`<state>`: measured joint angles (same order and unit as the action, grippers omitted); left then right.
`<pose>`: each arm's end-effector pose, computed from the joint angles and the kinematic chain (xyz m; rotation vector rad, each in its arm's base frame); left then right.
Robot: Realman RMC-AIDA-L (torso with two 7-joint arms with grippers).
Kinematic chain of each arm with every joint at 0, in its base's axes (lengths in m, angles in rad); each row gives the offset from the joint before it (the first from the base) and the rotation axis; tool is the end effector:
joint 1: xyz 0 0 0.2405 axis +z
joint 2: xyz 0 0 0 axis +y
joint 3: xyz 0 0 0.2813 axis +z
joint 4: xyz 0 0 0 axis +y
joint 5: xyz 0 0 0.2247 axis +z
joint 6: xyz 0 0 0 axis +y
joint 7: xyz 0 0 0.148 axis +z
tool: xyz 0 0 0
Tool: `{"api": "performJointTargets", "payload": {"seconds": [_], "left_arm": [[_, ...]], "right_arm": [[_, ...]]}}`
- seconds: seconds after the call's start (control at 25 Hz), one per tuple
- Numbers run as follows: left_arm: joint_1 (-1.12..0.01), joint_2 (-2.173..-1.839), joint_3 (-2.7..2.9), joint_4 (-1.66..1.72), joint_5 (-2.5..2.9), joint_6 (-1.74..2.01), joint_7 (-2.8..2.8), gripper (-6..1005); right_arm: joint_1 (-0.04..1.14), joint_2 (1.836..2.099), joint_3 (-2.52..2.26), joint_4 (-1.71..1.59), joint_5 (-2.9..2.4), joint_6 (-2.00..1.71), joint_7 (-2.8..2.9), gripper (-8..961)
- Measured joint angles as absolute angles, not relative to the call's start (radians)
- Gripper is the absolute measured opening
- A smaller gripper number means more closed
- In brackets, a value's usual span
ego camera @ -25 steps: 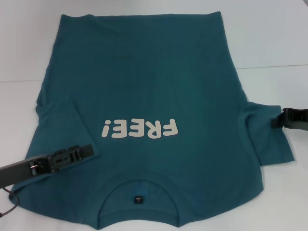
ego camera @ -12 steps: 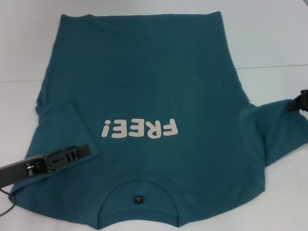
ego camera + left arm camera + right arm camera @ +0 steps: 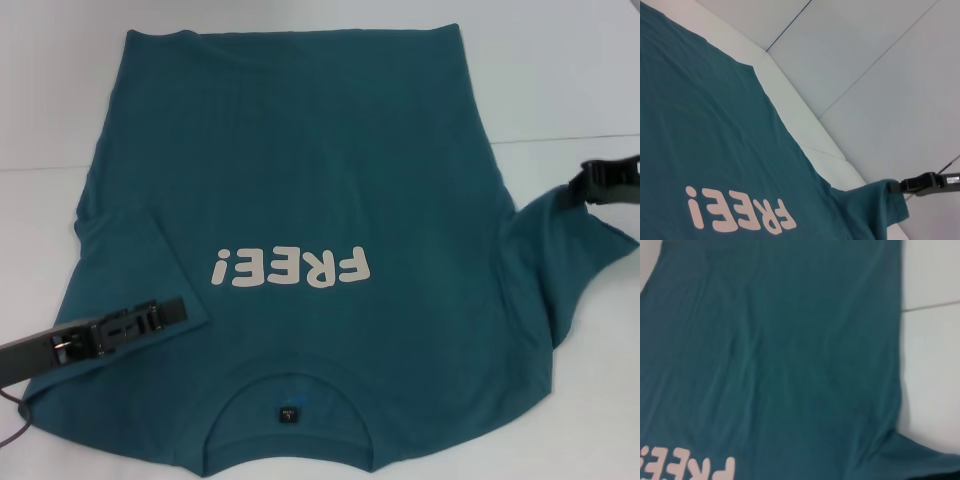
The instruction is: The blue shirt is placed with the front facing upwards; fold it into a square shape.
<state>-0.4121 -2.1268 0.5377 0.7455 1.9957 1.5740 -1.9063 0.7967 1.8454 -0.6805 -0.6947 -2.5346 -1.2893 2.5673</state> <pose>-0.3221 0.3272 0.0028 -2.3344 -1.4269 -0.9279 0.2979 0.4673 0.0996 -2.0298 1.6059 0.1435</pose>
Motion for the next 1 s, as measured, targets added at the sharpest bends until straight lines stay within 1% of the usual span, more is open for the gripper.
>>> {"api": "performJointTargets", "payload": {"seconds": [0.16, 0.44, 0.76, 1.0], "left_arm": [[-0.411, -2.126, 0.530, 0.746, 1.996, 1.574, -1.907, 722], [-0.409, -2.127, 0.528, 0.745, 1.996, 1.566, -1.907, 722], [-0.409, -2.129, 0.526, 0.745, 1.995, 1.565, -1.907, 722], [-0.409, -2.129, 0.526, 0.745, 1.995, 1.565, -1.907, 722]], "right_arm": [[0.827, 1.851, -0.682, -0.717, -2.548, -1.345, 2.571, 22], [0.853, 1.870, -0.740, -0.712, -2.550, -1.422, 2.570, 25], [0.854, 1.870, -0.749, -0.713, -2.550, -1.434, 2.571, 28], [0.826, 1.862, -0.740, -0.723, -2.574, -1.346, 2.616, 30]]}}
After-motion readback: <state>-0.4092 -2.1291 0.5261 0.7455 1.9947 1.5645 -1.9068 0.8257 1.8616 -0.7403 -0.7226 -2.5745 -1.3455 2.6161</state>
